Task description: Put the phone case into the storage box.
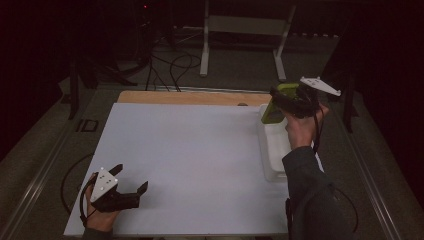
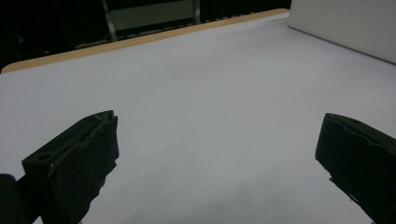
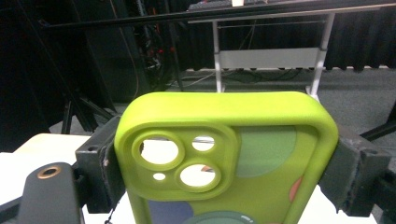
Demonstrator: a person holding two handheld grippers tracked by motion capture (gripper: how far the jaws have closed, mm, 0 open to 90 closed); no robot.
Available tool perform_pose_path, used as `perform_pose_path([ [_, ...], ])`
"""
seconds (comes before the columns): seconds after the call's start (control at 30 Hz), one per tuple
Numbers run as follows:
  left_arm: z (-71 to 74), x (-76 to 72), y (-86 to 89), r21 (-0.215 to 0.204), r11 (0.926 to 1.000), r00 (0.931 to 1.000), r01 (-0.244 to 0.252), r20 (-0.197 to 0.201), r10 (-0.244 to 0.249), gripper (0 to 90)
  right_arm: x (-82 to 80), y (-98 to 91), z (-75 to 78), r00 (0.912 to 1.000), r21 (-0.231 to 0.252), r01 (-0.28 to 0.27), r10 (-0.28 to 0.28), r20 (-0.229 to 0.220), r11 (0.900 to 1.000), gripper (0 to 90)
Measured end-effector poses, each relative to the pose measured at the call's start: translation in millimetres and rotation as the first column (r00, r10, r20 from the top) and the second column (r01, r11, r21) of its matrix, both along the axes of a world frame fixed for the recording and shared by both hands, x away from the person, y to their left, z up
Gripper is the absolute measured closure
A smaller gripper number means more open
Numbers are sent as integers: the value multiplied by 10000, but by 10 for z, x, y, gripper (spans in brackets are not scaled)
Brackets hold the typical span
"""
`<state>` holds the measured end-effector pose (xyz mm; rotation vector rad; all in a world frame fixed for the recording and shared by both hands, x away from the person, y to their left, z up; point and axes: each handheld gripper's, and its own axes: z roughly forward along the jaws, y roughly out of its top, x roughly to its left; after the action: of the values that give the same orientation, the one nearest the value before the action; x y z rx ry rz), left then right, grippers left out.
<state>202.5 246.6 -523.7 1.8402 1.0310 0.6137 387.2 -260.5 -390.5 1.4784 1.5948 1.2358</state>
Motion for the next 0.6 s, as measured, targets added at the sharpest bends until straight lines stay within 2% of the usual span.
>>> perform_pose_path([
  [0.5, 4, -6, 18, 30, 10000, 10000, -42, 14, 42, 0, 89, -19, -4, 9996, -84, 260, -260, -65, 9996, 156],
  [0.6, 5, -10, 17, 35, 10000, 10000, -52, 37, 52, 0, 119, 2, -3, 9995, -255, 310, -312, -55, 9992, 155],
])
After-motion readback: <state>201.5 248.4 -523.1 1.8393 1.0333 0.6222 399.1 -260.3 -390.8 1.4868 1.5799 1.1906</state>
